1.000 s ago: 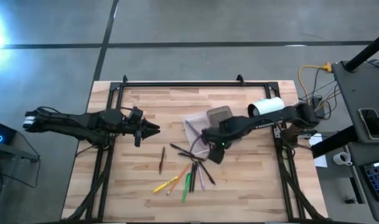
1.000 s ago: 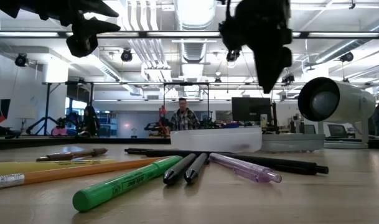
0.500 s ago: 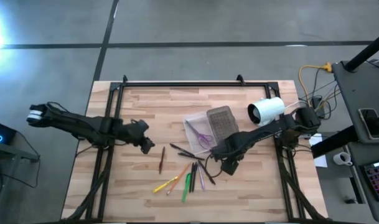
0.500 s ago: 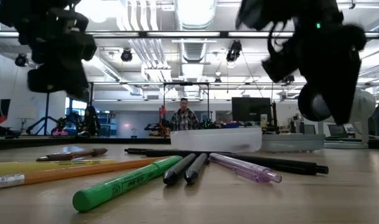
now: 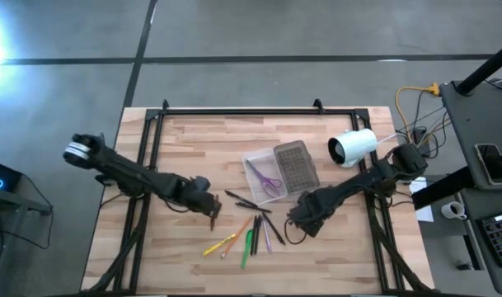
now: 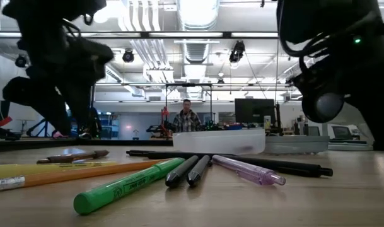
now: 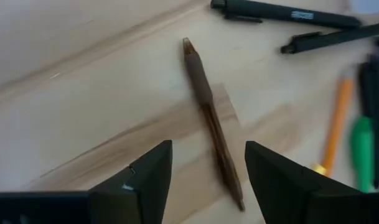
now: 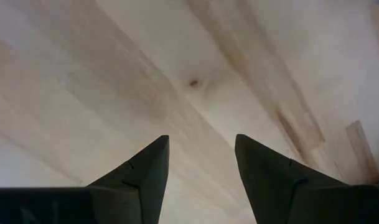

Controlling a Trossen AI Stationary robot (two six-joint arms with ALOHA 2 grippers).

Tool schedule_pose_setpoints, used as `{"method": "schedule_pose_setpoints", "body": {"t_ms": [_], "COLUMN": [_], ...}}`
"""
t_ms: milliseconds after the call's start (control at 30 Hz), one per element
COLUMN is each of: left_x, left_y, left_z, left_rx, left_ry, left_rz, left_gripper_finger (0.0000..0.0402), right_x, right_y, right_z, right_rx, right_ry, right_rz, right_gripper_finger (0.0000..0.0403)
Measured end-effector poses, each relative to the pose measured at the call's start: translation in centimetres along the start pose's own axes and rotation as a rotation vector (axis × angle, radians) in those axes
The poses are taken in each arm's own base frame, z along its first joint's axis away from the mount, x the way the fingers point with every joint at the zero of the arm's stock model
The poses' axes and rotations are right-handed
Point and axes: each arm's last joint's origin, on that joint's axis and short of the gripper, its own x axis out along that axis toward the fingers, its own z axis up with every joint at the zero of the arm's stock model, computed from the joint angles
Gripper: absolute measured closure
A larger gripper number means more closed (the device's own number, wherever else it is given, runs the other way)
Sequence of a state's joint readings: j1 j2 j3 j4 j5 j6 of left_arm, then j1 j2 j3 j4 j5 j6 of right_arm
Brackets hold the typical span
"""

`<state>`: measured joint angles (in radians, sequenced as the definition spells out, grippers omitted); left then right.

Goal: Pick & place school supplies into a supply box
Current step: Put the brown pen into the supply box

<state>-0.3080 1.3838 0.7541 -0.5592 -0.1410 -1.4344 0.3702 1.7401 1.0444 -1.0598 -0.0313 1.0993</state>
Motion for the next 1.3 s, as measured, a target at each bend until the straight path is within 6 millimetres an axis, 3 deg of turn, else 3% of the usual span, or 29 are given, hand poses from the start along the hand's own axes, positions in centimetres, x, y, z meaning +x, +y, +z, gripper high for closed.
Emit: {"method": "schedule_pose_setpoints", "body": {"t_ms": [300, 467, 867, 967, 1100, 1300], "left_x": [4.3, 5.2, 5.7, 6.1, 5.4, 1.3], "left_y": [-3.6, -4.4, -2.4, -2.0, -2.1, -2.8], "left_z": [-0.1, -0.1, 0.0, 0.2, 0.8, 3.6], "left_rx": [0.039, 0.058, 0.121, 0.122, 0.098, 0.043], "left_ry": [0.034, 0.044, 0.059, 0.068, 0.067, -0.093], "left_rz": [0.237, 0.281, 0.286, 0.274, 0.231, 0.052], "left_gripper_finger": [0.0215, 0.0229, 0.0375, 0.0389, 0.039, 0.0392], "right_x": [0.1, -0.1, 0.0, -0.6, -2.0, -4.4], "right_y": [0.2, 0.3, 0.4, 0.4, 0.0, -2.3], "right_z": [0.1, 0.2, 0.1, -0.2, -0.8, -1.7], "right_rx": [0.052, 0.043, 0.004, -0.01, 0.063, 0.248], "right_ry": [-0.067, -0.089, -0.11, -0.141, -0.231, -0.361], "right_rz": [-0.005, -0.003, -0.009, -0.001, 0.025, 0.052], "right_gripper_finger": [0.0227, 0.0227, 0.0227, 0.0227, 0.0227, 0.0227]}}
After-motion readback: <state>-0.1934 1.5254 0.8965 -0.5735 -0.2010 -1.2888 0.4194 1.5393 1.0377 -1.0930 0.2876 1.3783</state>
